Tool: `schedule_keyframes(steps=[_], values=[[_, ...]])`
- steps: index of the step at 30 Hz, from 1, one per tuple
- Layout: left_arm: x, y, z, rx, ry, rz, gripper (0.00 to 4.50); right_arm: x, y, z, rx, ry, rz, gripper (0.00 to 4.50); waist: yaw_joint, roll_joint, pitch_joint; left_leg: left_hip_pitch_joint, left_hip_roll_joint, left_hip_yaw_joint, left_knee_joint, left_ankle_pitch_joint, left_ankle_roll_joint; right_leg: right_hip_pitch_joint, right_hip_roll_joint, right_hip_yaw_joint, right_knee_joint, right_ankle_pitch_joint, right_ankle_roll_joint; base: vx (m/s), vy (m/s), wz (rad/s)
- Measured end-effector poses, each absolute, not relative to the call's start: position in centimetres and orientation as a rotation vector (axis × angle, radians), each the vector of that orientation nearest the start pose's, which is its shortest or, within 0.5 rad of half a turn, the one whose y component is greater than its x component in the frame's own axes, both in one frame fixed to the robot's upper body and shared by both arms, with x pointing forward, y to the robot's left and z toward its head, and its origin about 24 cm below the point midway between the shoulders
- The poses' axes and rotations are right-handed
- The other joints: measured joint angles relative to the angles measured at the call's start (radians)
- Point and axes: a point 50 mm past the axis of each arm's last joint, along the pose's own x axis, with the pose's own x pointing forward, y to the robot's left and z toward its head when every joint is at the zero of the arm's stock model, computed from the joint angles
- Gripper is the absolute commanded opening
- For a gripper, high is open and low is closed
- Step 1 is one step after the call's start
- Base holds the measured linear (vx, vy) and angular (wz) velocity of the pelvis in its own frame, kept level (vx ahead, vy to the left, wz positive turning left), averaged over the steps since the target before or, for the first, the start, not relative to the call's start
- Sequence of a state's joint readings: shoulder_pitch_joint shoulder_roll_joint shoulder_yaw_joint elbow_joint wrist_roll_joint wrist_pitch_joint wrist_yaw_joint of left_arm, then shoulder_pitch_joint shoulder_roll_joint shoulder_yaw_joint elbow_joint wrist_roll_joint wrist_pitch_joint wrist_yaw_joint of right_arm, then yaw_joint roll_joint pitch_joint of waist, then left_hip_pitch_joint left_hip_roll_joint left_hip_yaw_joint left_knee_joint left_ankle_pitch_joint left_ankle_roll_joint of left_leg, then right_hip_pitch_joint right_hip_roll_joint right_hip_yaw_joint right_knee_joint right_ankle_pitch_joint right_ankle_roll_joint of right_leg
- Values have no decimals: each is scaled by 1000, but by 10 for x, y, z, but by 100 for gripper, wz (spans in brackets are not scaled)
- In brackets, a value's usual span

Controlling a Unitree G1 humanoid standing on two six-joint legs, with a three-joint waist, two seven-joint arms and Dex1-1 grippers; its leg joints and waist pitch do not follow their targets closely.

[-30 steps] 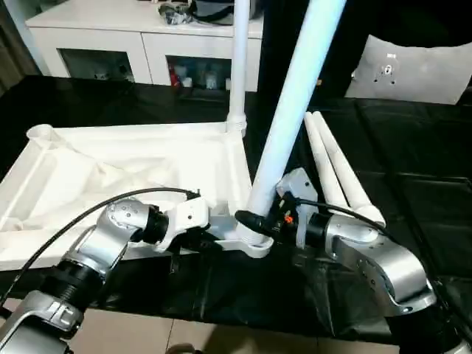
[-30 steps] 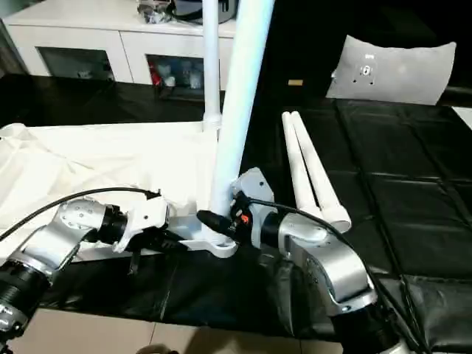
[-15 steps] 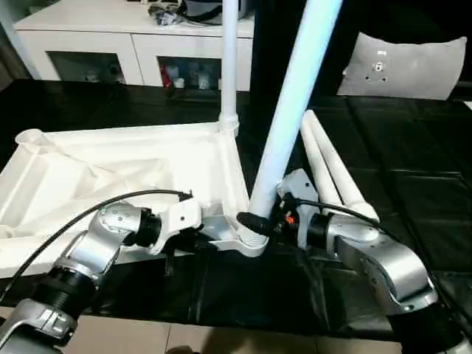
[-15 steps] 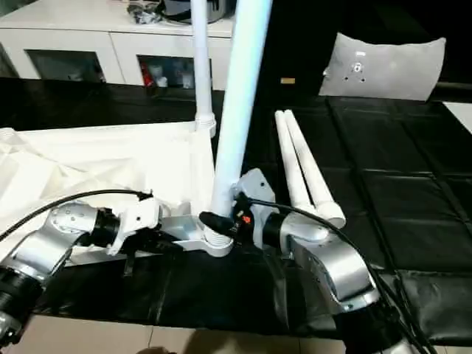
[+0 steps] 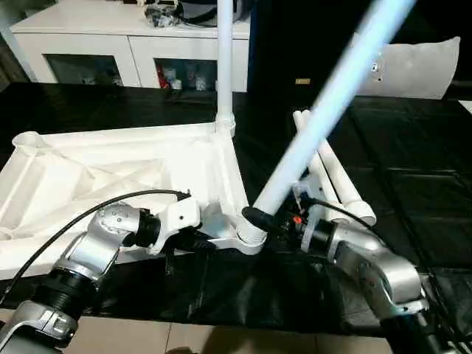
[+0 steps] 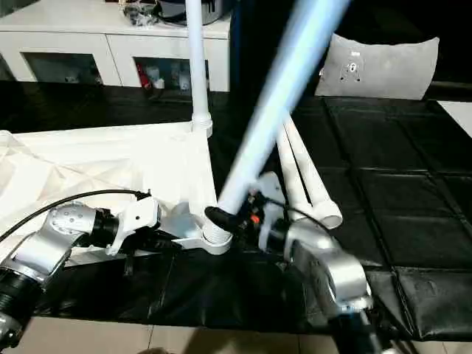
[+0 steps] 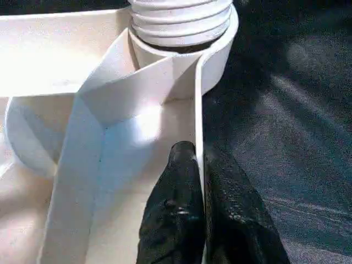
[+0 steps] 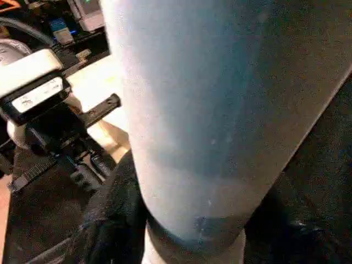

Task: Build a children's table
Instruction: Insert table leg to table base

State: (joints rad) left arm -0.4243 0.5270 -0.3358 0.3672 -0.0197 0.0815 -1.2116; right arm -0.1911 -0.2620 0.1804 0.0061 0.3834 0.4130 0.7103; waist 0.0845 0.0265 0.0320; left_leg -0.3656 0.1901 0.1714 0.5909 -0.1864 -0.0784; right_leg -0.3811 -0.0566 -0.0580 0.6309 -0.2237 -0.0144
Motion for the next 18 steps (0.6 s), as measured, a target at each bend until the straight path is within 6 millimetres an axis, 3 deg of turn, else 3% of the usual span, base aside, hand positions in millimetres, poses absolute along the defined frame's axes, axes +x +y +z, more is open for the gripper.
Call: schedule_keyframes(steps=[7,18], values=[[285,162,45,503,465,-1364,0,262,-103,59,-108,232,1053,190,2,1,-1,0,0,0,0,0,0,0,0,0,0,0,1,0,0,0],[285,160,44,507,473,-1392,0,263,-104,62,-217,243,1166,190,4,-3,-4,3,0,0,-2,-1,1,4,0,0,0,-6,4,0,0,0]])
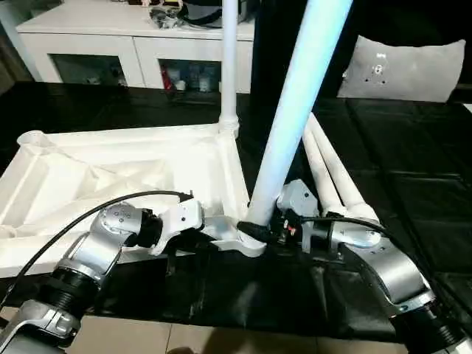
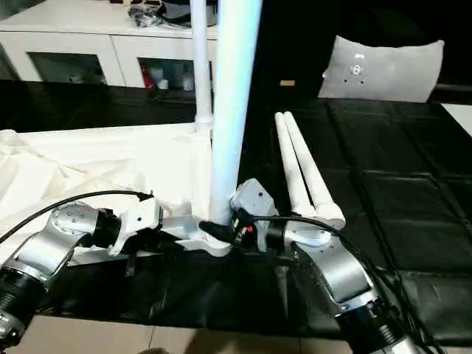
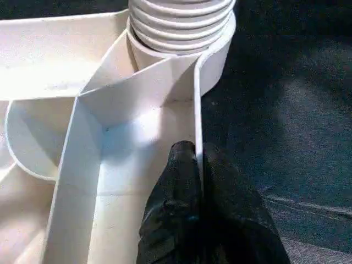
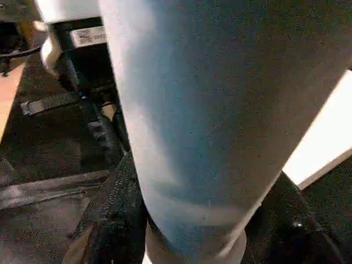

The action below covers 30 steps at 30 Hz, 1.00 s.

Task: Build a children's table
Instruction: Insert table leg to table base

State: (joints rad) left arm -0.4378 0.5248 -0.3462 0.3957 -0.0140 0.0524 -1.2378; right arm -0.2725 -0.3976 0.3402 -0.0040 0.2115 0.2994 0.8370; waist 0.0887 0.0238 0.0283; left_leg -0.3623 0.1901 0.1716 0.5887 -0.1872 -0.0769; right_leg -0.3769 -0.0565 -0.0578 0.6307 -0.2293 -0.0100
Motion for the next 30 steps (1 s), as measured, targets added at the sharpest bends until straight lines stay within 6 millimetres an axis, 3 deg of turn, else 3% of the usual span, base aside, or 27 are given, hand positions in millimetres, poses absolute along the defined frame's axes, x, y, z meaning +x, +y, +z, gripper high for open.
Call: schedule_keyframes(steps=[4,17,19,24,27,30], values=[[290,160,44,499,490,-1425,0,261,-105,63,-226,249,1186,190,4,-1,2,9,0,0,-3,-1,1,7,0,0,-1,-3,-1,0,0,0],[305,159,53,561,511,-1517,0,251,-100,70,-213,257,1206,190,-5,-4,9,9,-1,3,-15,-4,6,11,0,-1,-20,-3,-1,0,0,0],[305,163,55,567,521,-1507,0,252,-95,68,-197,252,1185,190,-7,-9,11,12,-1,3,-17,-4,6,11,0,-1,-19,-3,-2,0,0,0],[298,177,56,560,529,-1456,0,257,-84,64,-150,241,1141,190,-41,-18,17,14,-1,3,-21,-3,4,11,1,-1,-19,-4,0,0,0,0],[288,184,57,549,516,-1371,0,261,-76,63,-132,234,1116,190,-61,-26,20,13,-1,4,-23,-2,3,10,1,-1,-19,-3,-2,0,0,0],[276,186,56,526,510,-1276,0,265,-70,63,-117,227,1084,190,-76,-28,20,14,0,3,-23,-2,3,8,1,-2,-20,-3,-2,0,0,0]])
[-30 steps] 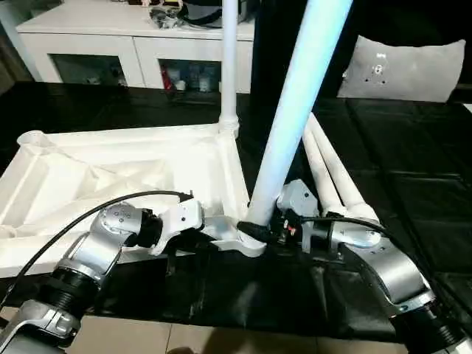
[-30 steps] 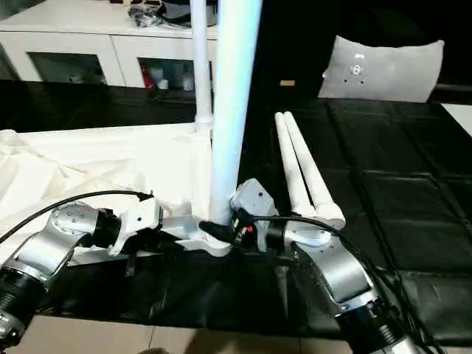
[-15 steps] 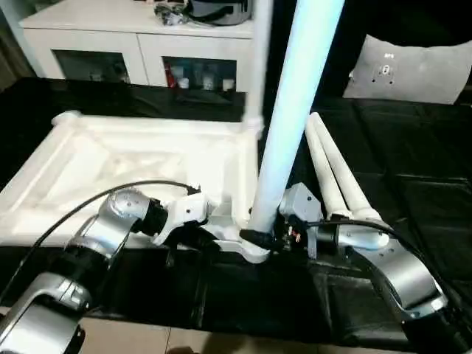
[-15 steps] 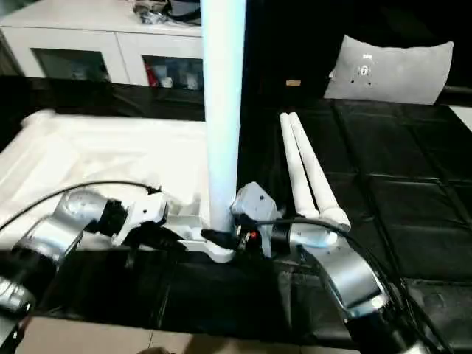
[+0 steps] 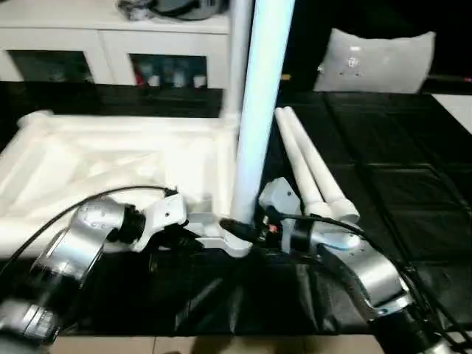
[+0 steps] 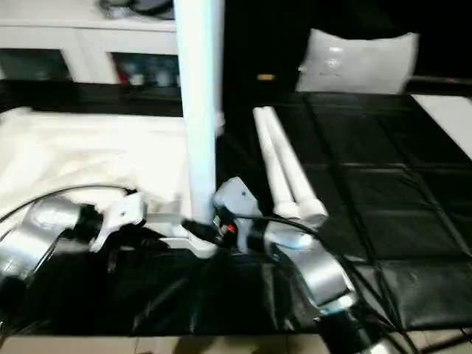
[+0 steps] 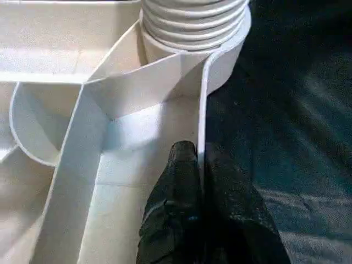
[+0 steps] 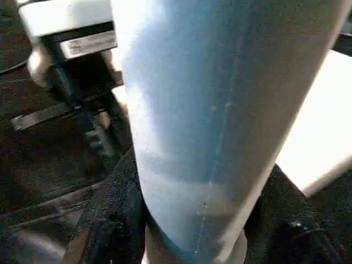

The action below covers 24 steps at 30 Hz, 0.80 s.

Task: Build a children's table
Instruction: Insert table leg to table base

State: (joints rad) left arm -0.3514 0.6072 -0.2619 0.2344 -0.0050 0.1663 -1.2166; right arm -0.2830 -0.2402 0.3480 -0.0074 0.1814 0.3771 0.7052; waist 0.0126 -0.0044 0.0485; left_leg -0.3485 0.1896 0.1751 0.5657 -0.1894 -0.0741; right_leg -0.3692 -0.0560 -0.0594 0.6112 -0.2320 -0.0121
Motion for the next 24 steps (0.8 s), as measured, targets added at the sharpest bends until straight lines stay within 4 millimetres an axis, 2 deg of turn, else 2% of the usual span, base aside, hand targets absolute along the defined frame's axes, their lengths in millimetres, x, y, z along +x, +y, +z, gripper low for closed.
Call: schedule_keyframes(steps=[3,10,15,19,21,24], values=[[262,183,56,475,500,-1168,0,269,-68,63,-106,217,1053,190,-8,-2,0,-1,0,1,-2,0,0,-3,0,1,0,1,-2,0,0,0],[239,162,56,385,507,-960,0,281,-62,65,-55,207,973,190,-9,-5,3,-3,0,2,-4,0,0,-6,1,1,0,2,-5,0,0,0],[236,153,56,374,502,-909,0,285,-63,64,-52,213,948,190,1,-8,4,-2,0,1,-4,0,0,-6,1,1,0,1,-4,0,0,0],[235,154,57,392,517,-895,0,285,-60,62,-31,215,943,190,-3,-13,1,-2,1,1,-4,0,0,-6,1,1,0,0,-1,0,0,0],[235,155,58,400,524,-887,0,286,-60,63,-20,214,939,260,-5,-16,1,-2,0,1,-3,0,0,-5,1,1,0,0,-2,0,0,0],[235,155,59,394,533,-882,0,287,-58,54,7,252,919,269,-6,-18,0,-2,0,1,-2,0,0,-8,1,1,0,2,-6,0,0,0]])
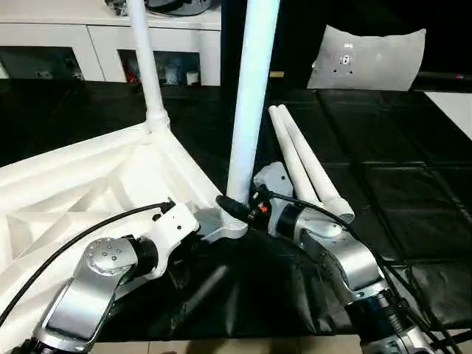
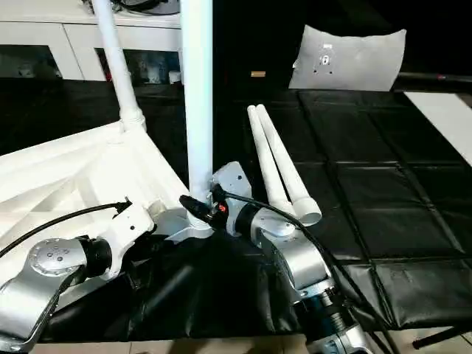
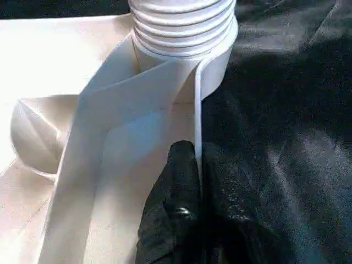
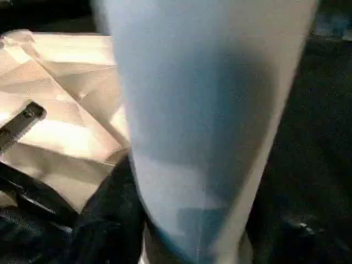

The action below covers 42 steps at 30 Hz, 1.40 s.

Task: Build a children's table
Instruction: Insert table leg to table base, then rotate leg to tighten

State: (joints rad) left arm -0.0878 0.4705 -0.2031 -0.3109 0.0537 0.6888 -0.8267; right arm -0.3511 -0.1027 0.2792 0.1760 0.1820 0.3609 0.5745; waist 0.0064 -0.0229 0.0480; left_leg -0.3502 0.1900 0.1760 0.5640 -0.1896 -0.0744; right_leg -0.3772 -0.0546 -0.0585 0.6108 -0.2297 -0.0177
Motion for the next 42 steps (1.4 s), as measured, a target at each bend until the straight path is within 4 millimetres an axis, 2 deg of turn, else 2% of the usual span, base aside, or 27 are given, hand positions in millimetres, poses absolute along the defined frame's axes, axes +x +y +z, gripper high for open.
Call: schedule_keyframes(steps=[1,5,10,12,13,17,21,25,31,36,41,42], values=[[235,155,60,394,533,-884,0,287,-57,54,11,253,919,295,0,-1,0,-2,0,0,0,0,0,-2,0,0,0,1,-1,0,0,0],[235,154,61,383,533,-904,0,287,-58,46,18,289,914,327,5,0,0,-5,0,0,0,0,0,-5,0,0,0,1,-1,0,0,0],[239,153,64,394,536,-946,0,282,-64,39,25,294,920,373,23,5,3,-9,1,0,0,0,0,-7,0,-2,0,1,-1,0,0,0],[240,153,64,392,536,-968,0,278,-68,39,34,287,929,393,29,8,5,-9,1,-1,1,0,0,-7,0,-3,0,1,-1,0,0,0],[242,153,64,409,530,-999,0,274,-74,38,33,277,930,408,39,11,7,-10,1,-1,1,0,0,-6,0,-3,0,1,-1,0,0,0],[247,159,65,444,519,-1043,0,263,-96,28,31,314,916,437,53,17,11,-10,1,-2,4,0,0,-6,0,-3,1,2,-1,0,0,0],[256,164,66,468,512,-1094,0,255,-118,25,7,333,931,445,57,20,12,-11,1,-2,6,0,0,-6,0,-3,2,3,-1,0,0,0],[266,170,66,477,504,-1167,0,252,-137,39,-64,294,999,445,64,21,13,-12,1,-2,8,2,2,-6,-1,-4,4,4,-1,0,0,0],[272,166,67,525,496,-1347,0,248,-146,50,-96,281,1100,445,86,21,13,-16,2,-3,13,1,4,-6,-2,-6,4,4,-1,0,0,0],[272,161,67,555,492,-1461,0,249,-150,57,-148,281,1184,445,85,21,13,-17,1,-3,20,0,6,-6,-3,-6,8,5,-2,0,0,0],[273,155,67,581,490,-1545,0,250,-141,60,-190,284,1290,445,85,21,13,-16,2,-4,24,0,6,-6,-3,-6,14,5,-2,0,0,0],[274,155,67,585,490,-1554,0,250,-140,61,-191,283,1304,429,84,21,13,-16,2,-4,24,0,6,-6,-3,-5,15,5,-2,0,0,0]])
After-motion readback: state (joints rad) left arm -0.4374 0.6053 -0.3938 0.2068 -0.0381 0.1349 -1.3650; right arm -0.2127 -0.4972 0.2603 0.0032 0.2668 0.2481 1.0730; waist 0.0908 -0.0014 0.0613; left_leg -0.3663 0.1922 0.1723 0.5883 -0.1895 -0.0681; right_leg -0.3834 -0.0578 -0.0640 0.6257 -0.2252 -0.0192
